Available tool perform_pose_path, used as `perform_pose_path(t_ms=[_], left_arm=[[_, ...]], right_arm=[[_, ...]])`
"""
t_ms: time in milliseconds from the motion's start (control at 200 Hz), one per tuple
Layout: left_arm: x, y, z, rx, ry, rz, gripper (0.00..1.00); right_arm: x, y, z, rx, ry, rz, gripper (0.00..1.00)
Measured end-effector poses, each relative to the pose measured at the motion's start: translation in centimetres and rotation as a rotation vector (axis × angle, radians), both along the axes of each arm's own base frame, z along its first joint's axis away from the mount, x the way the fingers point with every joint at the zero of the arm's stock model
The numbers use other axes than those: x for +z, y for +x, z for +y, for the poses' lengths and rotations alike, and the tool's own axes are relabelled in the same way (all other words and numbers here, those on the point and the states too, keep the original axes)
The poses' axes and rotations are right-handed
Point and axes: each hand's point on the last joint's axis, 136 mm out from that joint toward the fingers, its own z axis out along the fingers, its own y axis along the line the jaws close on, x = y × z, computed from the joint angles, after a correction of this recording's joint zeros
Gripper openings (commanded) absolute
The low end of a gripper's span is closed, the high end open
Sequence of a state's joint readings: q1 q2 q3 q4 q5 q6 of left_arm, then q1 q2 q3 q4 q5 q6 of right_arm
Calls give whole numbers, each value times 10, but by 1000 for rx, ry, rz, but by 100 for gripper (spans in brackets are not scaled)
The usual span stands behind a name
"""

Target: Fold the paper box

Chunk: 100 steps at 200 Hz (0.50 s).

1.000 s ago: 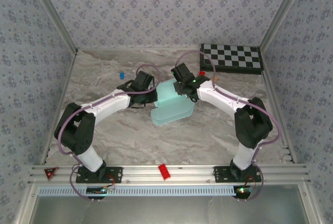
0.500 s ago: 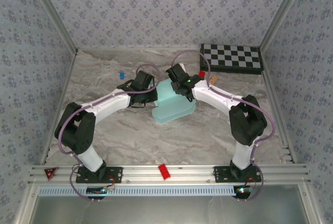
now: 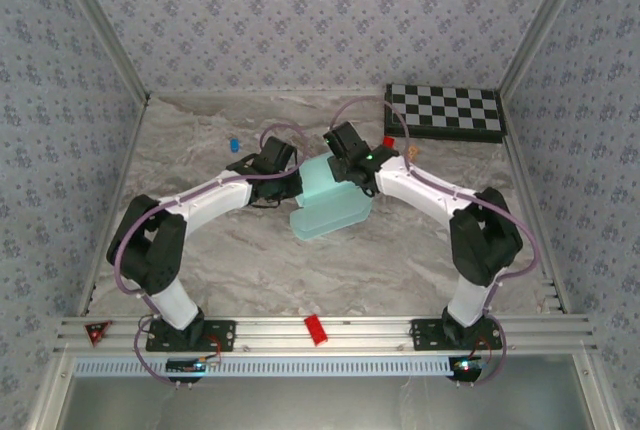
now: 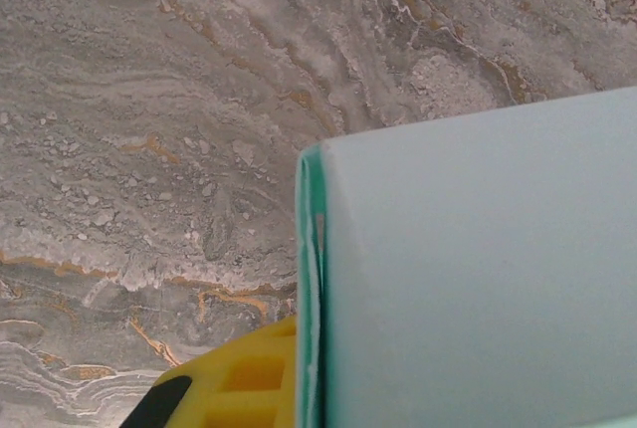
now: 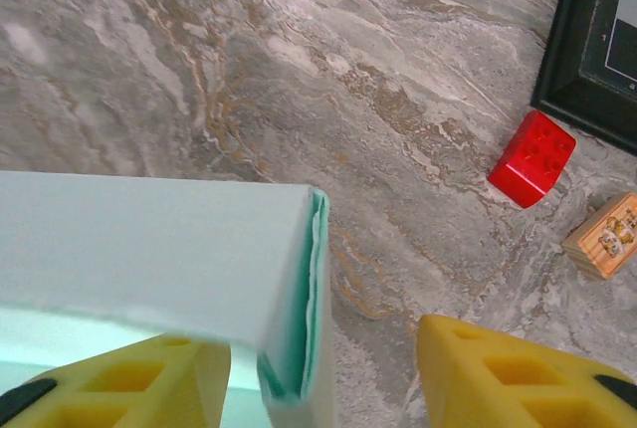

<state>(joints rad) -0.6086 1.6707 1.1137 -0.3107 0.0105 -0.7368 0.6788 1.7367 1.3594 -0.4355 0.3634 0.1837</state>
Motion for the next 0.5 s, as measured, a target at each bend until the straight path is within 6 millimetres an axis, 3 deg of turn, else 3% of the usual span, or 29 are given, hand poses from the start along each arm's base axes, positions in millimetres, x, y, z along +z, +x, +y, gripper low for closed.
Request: perform_pose_path(t_ms=[260, 500], left_arm=[[-1, -1, -1, 79, -39, 31, 0], [-12, -5, 0, 260, -142, 78, 0]], right_arm=[[45, -14, -12, -4, 121, -46, 61], [90, -39, -44, -73, 253, -75, 63]])
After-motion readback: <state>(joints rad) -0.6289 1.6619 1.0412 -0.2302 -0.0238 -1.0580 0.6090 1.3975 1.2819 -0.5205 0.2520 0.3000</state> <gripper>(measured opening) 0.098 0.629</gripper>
